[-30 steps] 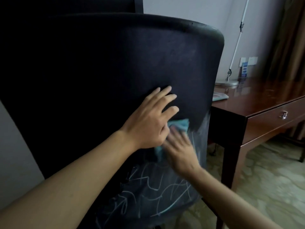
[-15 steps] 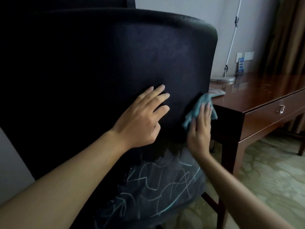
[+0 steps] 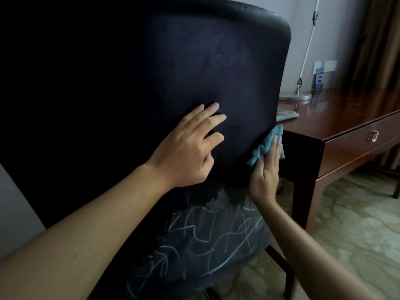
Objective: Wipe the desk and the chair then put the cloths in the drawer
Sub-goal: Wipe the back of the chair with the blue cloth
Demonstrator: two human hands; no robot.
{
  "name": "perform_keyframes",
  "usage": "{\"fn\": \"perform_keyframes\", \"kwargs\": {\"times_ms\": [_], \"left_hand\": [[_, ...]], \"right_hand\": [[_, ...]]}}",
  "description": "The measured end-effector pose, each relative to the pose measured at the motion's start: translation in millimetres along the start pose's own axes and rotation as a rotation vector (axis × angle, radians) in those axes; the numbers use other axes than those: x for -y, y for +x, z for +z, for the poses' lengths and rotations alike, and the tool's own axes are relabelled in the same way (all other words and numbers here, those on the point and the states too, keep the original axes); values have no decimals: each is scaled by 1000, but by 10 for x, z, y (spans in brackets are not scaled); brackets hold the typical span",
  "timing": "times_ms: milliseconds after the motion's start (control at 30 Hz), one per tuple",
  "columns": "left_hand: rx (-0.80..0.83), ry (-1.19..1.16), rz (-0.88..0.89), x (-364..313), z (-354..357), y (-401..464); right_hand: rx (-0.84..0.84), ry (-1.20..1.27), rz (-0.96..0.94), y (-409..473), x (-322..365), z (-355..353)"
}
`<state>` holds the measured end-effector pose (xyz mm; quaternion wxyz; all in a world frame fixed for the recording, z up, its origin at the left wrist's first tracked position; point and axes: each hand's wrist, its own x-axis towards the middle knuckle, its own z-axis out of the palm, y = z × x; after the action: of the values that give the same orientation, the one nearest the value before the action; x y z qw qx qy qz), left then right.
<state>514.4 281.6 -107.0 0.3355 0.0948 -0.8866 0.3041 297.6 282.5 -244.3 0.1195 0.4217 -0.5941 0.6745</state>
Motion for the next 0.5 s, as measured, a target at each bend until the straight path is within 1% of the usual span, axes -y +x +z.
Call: {"fn": "perform_keyframes", "kwargs": {"times_ms": [67, 100, 167, 200, 267, 333, 367, 433, 467, 500], "left_hand": [[-5, -8, -13, -19, -6, 5], [-11, -9, -25, -39, -18, 12], [-8, -9, -40, -128, -54, 25], [3, -5, -32, -181, -80, 33], [24, 9, 5, -273, -136, 12], [26, 23, 3, -281, -189, -70], [20, 35, -12, -257, -210, -129], [10, 83, -36, -173, -246, -282], [9, 115, -43, -115, -254, -350], [17, 143, -51, -66, -260, -430]], "right_hand": [[8, 15, 27, -278, 154, 128], [59, -11, -20, -615, 190, 221], [201, -158, -213, -1370, 172, 322], [246, -232, -321, -1570, 98, 309], [295, -316, -508, -1431, -42, 189], [245, -349, -591, -957, -20, 71], [186, -329, -554, -688, 61, 36], [82, -243, -362, -388, 245, 94], [62, -212, -294, -413, 332, 172], [72, -216, -280, -586, 376, 256]]}}
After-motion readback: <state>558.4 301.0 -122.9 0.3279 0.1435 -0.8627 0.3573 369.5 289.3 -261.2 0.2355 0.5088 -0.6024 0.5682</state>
